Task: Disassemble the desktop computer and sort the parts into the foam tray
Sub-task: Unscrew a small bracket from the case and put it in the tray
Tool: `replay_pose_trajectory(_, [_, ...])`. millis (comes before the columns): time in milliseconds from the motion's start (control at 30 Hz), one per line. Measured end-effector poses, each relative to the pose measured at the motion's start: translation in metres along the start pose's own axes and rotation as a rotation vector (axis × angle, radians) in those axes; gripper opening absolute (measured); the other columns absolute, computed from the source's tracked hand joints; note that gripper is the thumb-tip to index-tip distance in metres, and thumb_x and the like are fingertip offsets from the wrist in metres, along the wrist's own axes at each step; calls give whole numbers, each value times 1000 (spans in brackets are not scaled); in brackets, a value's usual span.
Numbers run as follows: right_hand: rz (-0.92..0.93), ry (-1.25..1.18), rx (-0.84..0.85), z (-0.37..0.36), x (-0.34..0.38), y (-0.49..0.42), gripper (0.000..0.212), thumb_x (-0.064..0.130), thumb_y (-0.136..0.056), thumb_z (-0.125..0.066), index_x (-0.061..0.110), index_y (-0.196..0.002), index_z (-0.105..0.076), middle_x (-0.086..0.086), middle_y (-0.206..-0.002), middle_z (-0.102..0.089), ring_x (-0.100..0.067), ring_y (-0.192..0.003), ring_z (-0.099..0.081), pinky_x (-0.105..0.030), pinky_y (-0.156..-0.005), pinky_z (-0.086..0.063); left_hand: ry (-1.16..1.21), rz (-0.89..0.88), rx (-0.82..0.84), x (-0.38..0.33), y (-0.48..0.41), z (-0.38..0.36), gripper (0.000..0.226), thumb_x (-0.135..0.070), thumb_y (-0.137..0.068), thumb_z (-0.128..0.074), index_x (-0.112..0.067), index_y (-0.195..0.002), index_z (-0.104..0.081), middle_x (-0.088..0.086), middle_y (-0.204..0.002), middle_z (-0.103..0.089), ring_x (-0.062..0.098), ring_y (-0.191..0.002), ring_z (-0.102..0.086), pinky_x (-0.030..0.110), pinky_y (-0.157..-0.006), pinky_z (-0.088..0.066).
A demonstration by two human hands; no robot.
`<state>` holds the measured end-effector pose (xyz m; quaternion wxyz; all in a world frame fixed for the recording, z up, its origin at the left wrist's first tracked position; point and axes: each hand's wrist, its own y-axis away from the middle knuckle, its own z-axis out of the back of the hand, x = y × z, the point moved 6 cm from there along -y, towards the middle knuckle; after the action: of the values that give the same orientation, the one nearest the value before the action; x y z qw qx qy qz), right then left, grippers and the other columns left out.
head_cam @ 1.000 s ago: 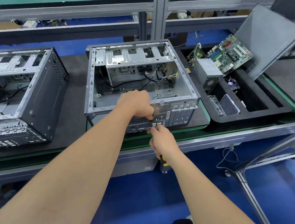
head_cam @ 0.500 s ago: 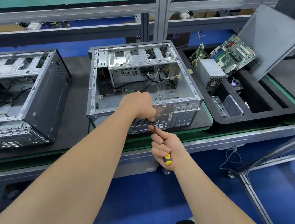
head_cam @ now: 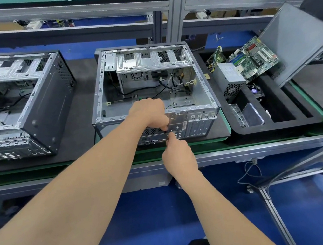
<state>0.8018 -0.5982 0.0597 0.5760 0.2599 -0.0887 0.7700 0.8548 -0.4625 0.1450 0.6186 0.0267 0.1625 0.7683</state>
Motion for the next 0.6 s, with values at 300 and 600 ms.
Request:
replay_pose_trajectory(300, [-147, -556, 168, -8, -9, -4, 20, 27, -110, -34, 20, -113, -53, -10, -75, -75, -25, -48, -58, -37, -51, -52, 10, -4, 5, 1, 0, -1, 32, -47, -73, -80, -20, -76, -63, 0, -74, -69, 21, -68, -63, 33, -59, -47])
replay_pose_trajectory(600, [-461, -1786, 716, -28, -12, 11, 31, 28, -111, -44, 9, -126, -64, -3, -78, -61, -10, -42, -38, -24, -38, -35, 17, 2, 20, 0, 0, 0, 30, -47, -69, -81, -23, -80, -67, -1, -75, -67, 20, -69, -61, 32, -58, -44])
